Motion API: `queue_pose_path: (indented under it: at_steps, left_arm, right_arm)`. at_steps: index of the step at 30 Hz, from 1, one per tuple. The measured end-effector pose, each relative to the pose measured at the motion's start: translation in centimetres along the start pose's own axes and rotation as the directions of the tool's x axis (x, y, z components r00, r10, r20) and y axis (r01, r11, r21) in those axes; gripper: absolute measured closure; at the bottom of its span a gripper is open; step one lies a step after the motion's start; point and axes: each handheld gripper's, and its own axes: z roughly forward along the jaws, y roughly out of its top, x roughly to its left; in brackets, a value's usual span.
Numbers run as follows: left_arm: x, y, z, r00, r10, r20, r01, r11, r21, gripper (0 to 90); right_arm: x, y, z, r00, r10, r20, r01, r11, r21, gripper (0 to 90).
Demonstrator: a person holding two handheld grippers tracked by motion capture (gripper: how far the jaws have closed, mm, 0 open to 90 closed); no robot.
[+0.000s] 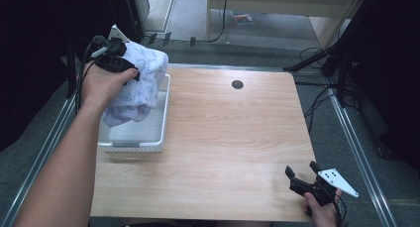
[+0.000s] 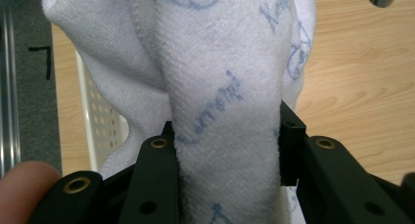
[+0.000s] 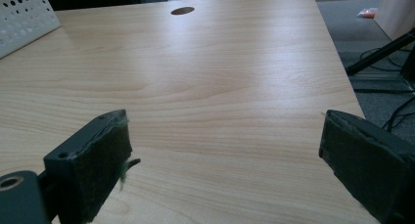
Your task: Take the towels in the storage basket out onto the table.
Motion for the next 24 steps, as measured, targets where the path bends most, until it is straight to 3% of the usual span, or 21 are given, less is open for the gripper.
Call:
queue_pose_path:
  at_steps: [13,24]
  left_arm:
    - [-4.9,1.5,0.2,0.9968,0.076,0.024,-0.077,0.9971,0.004,64.0]
    - [-9.4,2.0,3.3,0.9902,0.117,0.076,-0.119,0.9928,0.018,63.8]
  right_arm:
    - [0.0,0.0,0.0,1.0,0.0,0.001,0.0,1.0,0.0,5.2]
    - [0.0,0.0,0.0,1.0,0.001,0.001,-0.001,1.0,0.0,5.2]
